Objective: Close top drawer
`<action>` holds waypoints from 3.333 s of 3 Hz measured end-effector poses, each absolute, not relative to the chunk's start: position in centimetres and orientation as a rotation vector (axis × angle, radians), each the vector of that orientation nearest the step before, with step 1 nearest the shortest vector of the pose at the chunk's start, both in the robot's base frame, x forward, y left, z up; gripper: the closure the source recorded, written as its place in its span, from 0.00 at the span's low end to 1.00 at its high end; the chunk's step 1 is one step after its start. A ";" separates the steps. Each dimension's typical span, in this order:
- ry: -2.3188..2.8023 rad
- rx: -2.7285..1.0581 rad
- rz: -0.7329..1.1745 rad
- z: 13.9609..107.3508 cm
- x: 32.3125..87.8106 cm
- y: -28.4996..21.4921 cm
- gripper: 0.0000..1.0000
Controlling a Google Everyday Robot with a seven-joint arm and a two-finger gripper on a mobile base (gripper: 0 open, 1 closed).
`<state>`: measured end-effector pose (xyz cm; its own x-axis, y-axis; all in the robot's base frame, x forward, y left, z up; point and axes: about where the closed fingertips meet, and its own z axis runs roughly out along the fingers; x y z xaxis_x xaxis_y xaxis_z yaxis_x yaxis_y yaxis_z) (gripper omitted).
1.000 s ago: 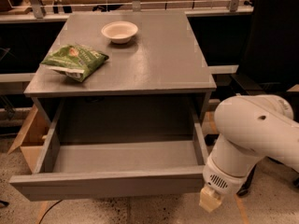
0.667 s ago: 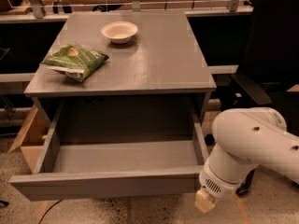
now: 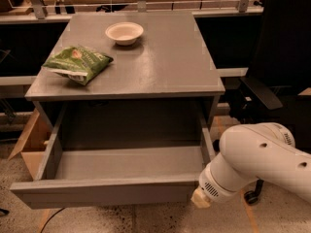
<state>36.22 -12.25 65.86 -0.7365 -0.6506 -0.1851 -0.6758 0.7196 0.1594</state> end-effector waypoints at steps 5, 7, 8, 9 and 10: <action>2.533 -0.906 0.363 66.9 43.9 -9.7 1.00; 2.368 -0.723 0.336 68.3 51.1 -8.9 1.00; 2.368 -0.723 0.336 68.3 51.1 -8.9 1.00; 2.323 -0.699 0.378 67.8 52.6 -7.8 1.00; 2.286 -0.695 0.414 67.1 54.2 -6.6 1.00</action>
Offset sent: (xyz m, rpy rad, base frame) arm 0.0600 0.0298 0.0065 0.1573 -0.2129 -0.0039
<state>54.15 -6.56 67.14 -0.6099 -0.3617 -0.7051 -0.5862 0.8046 0.0943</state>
